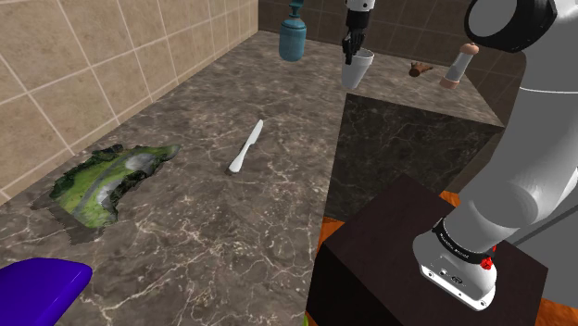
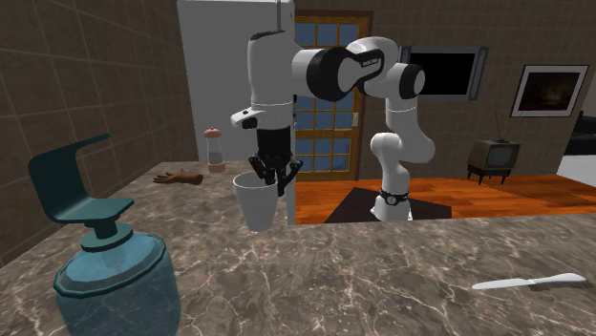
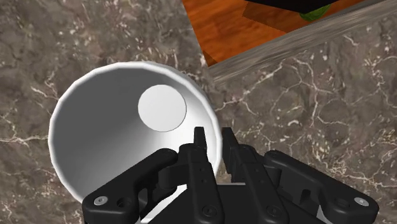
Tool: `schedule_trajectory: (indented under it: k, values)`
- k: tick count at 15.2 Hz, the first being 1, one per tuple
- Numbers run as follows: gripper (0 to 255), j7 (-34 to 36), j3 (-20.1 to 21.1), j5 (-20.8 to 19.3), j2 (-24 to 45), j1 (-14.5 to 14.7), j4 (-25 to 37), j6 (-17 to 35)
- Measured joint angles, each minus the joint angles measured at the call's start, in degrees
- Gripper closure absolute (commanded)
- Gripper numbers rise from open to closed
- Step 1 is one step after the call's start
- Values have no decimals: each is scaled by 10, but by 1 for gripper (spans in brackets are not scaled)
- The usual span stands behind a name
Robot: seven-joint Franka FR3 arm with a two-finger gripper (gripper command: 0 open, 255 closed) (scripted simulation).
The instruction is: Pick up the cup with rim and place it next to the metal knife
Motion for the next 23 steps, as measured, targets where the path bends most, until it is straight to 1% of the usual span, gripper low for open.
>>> schedule_trajectory:
  k: [8,15,22,23]
  values:
    - [255,0,0,0,0,0,4,-4]
    - [255,-3,-1,1,6,-3,62,-56]
    - [255,-6,-1,4,25,-6,145,-120]
    - [255,0,0,2,17,-2,140,-123]
